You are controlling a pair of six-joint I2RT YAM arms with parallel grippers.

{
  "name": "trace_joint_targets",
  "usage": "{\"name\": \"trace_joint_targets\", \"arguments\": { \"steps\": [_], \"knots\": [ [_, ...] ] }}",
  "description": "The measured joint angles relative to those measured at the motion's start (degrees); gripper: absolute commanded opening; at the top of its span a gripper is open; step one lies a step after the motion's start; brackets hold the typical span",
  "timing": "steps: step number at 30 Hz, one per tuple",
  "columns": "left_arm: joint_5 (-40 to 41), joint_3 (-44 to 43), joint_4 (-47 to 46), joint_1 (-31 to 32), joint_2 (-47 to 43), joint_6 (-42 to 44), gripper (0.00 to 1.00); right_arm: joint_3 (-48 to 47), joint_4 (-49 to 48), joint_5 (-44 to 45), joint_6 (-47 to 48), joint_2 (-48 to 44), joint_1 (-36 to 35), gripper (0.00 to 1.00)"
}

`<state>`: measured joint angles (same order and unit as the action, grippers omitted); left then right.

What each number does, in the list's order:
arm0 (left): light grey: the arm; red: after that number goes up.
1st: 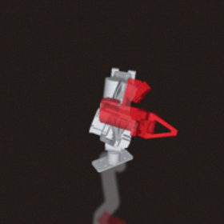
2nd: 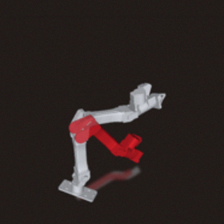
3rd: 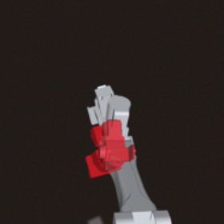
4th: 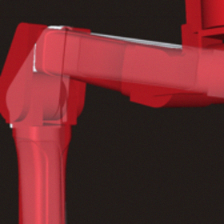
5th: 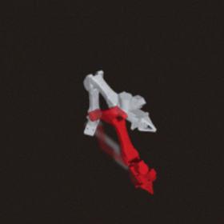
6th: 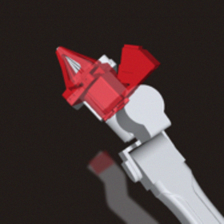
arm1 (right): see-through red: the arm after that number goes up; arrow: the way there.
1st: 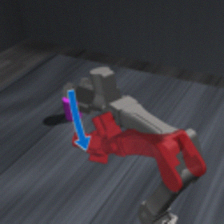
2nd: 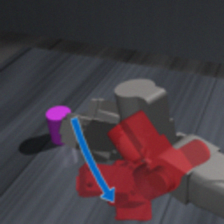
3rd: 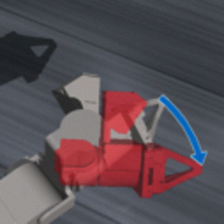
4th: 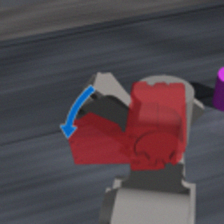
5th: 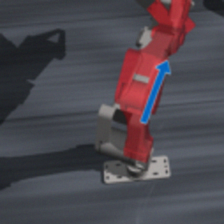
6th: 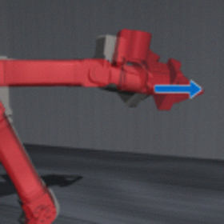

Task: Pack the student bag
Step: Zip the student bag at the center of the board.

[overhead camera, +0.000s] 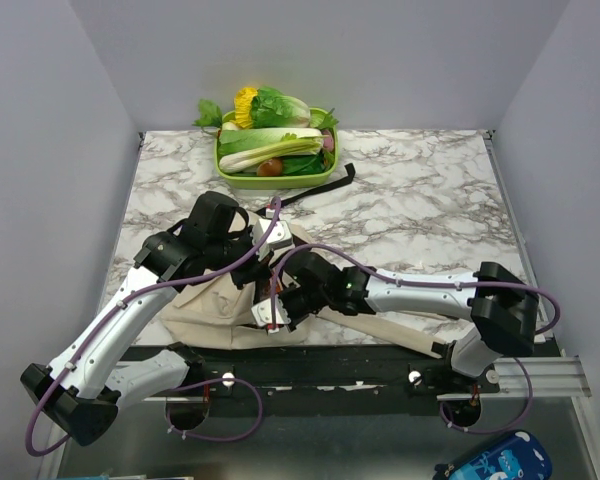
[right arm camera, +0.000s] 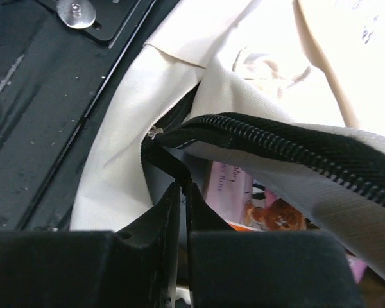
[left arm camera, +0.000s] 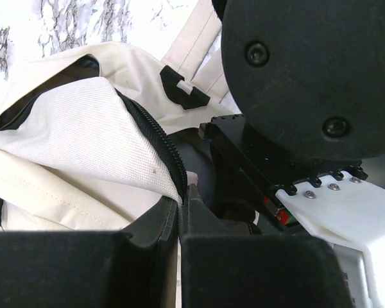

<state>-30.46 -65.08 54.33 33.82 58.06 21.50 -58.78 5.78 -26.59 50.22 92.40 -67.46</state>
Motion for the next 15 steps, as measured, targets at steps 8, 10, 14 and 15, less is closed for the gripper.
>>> {"name": "trace_joint_targets", "arguments": {
  "steps": [8, 10, 14, 15],
  "knots": [
    [0.04, 0.00, -0.09, 0.00, 0.02, -0.35, 0.34, -0.09, 2.69, 0.42, -0.11, -0.04, -0.37, 0.01],
    [0.68, 0.00, -0.35, 0.00, 0.02, -0.50, 0.63, 0.28, 2.89, 0.85, -0.92, -0.61, -0.39, 0.01],
    [2.36, 0.00, -0.57, 0.00, 0.02, -1.70, 0.76, 2.91, 2.47, 1.84, -3.32, -4.17, -0.44, 0.01],
    [2.71, 0.00, -0.55, 0.00, 0.02, -1.62, 0.77, 3.74, 2.25, 1.97, -4.02, -5.29, -0.46, 0.01]
  ]
}}
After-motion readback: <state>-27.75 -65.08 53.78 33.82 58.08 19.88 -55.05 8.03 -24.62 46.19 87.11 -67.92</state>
